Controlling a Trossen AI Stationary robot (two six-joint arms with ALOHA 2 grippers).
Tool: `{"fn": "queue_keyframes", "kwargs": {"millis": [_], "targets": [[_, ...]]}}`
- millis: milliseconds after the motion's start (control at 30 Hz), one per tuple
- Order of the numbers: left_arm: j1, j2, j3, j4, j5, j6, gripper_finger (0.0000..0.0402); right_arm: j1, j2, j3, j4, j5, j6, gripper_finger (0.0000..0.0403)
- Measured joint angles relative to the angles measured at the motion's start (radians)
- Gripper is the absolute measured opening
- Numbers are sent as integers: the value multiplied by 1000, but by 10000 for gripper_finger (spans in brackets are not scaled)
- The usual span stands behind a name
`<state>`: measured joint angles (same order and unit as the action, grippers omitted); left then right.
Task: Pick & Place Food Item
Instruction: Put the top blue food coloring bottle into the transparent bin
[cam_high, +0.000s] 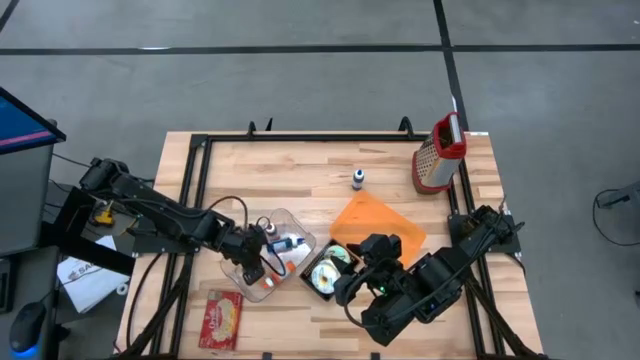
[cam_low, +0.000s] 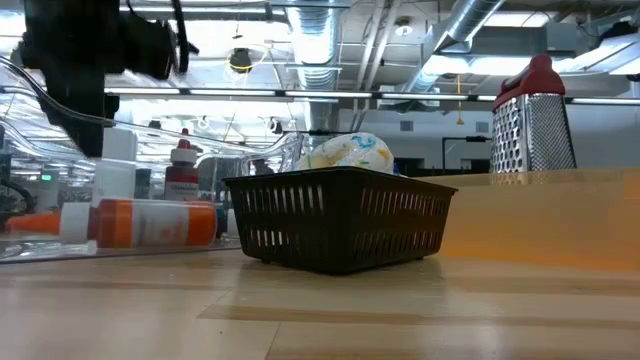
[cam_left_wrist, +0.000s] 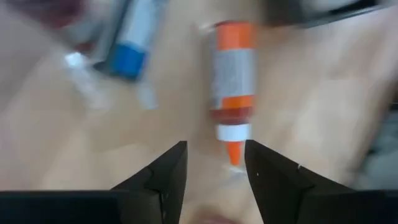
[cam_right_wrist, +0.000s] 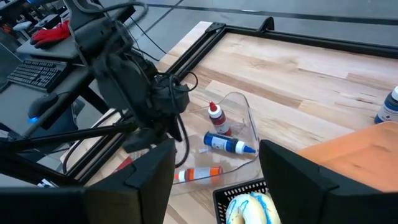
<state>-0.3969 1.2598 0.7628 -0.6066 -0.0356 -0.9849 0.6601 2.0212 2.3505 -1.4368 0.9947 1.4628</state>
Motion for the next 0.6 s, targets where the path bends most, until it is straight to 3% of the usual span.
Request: {"fn": "queue_keyframes", "kwargs": {"millis": [133, 333, 467, 600], "targets": [[0, -71, 0, 143, 28, 37, 147, 0, 0, 0, 0, 0, 1, 224], [34, -178, 0, 443, 34, 248, 140, -2, 0, 0, -1, 0, 4, 224], [139, -177, 19, 495, 50, 361, 144, -2, 0, 0, -1, 0, 19, 224], [299, -89, 99, 496, 176, 487, 152, -1, 0, 0, -8, 1, 38, 224]]}}
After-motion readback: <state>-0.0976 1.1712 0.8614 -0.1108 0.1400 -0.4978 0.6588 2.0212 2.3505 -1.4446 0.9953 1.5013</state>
